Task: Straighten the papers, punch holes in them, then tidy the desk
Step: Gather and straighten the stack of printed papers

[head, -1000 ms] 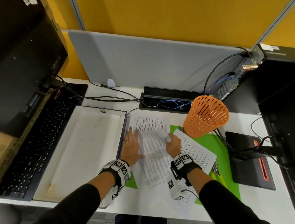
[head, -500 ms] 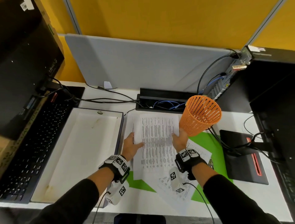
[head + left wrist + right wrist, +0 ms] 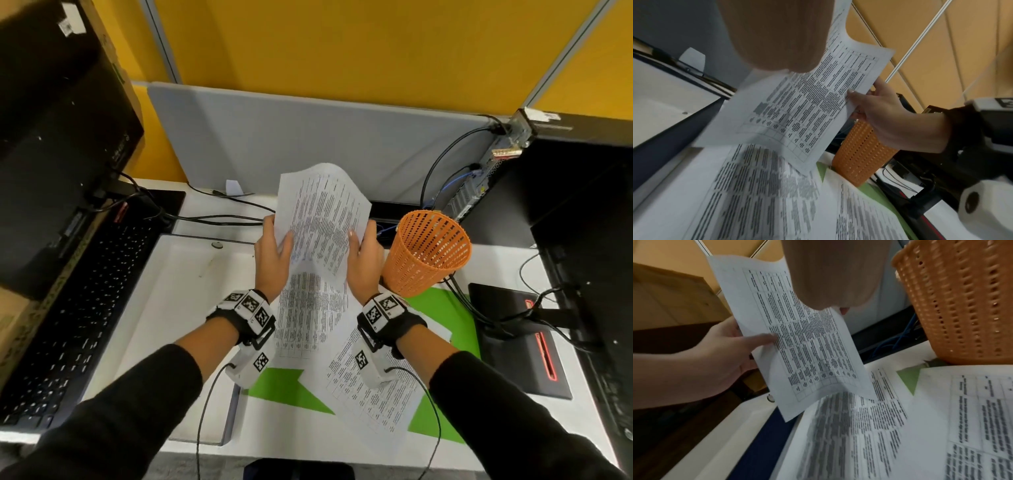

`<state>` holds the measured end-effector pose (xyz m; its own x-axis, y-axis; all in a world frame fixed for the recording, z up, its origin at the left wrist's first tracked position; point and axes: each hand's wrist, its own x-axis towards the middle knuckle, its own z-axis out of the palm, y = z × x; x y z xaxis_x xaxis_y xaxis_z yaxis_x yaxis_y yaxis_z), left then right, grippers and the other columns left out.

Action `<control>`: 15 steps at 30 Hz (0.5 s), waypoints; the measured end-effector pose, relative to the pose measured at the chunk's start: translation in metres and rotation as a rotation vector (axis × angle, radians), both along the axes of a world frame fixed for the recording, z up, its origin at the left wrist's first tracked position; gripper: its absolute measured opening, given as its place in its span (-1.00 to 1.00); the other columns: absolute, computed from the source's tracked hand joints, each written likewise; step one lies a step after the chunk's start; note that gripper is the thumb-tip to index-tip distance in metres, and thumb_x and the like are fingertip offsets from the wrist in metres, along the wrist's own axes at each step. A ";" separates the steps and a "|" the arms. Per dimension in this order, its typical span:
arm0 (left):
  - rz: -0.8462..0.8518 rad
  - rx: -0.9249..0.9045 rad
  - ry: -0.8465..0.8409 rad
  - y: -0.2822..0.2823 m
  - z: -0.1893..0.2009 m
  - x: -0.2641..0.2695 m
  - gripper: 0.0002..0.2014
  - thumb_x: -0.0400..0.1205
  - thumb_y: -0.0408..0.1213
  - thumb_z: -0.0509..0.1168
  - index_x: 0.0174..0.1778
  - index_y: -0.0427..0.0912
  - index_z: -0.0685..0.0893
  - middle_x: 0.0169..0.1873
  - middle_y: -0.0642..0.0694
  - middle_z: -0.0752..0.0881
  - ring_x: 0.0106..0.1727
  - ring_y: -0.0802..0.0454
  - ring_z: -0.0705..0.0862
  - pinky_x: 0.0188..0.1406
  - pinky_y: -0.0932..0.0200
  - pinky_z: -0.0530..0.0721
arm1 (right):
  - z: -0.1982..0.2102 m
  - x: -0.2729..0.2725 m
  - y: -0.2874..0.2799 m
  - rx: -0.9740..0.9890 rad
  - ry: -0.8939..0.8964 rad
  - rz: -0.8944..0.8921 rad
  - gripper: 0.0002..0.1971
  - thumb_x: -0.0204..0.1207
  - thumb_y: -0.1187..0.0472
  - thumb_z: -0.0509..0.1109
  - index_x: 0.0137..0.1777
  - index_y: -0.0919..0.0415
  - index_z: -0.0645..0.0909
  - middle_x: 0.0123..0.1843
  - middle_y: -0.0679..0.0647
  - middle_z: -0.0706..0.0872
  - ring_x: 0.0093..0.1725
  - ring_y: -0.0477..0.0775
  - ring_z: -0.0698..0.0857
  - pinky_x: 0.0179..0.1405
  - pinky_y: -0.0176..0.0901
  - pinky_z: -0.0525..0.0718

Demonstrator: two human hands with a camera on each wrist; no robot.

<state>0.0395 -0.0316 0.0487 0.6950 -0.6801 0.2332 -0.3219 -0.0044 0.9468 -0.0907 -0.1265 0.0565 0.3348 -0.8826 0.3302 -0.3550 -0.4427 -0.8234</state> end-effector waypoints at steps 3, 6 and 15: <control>-0.033 0.048 0.015 0.006 -0.012 0.000 -0.66 0.70 -0.43 0.21 0.40 -0.29 0.41 0.23 -0.06 0.66 0.26 0.00 0.68 0.18 0.14 0.72 | -0.016 0.001 0.004 0.086 0.023 0.041 -0.71 0.66 0.20 0.19 0.29 0.34 0.37 0.16 0.23 0.72 0.02 0.13 0.74 -0.11 0.00 0.75; -0.003 0.102 -0.012 0.014 -0.030 0.002 -0.63 0.71 -0.41 0.20 0.45 -0.22 0.40 0.21 -0.03 0.65 0.26 -0.04 0.66 0.22 -0.10 0.70 | -0.033 -0.007 0.005 0.184 0.111 0.090 -0.63 0.61 0.34 0.24 0.38 0.30 0.30 0.29 0.24 0.65 0.19 0.15 0.67 0.10 0.01 0.71; 0.016 0.082 0.008 0.016 -0.030 0.015 -0.67 0.71 -0.49 0.18 0.41 -0.36 0.44 0.18 -0.03 0.64 0.19 0.08 0.67 0.20 0.09 0.69 | -0.077 -0.055 -0.016 0.303 1.106 0.123 -0.16 0.37 0.13 0.54 0.50 0.38 0.12 0.53 0.32 0.26 0.52 0.34 0.24 0.46 0.11 0.39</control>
<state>0.0545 -0.0158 0.0183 0.7079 -0.6851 0.1718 -0.3136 -0.0869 0.9456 -0.1456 -0.1423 -0.0201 0.3988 -0.8166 -0.4172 -0.9169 -0.3622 -0.1675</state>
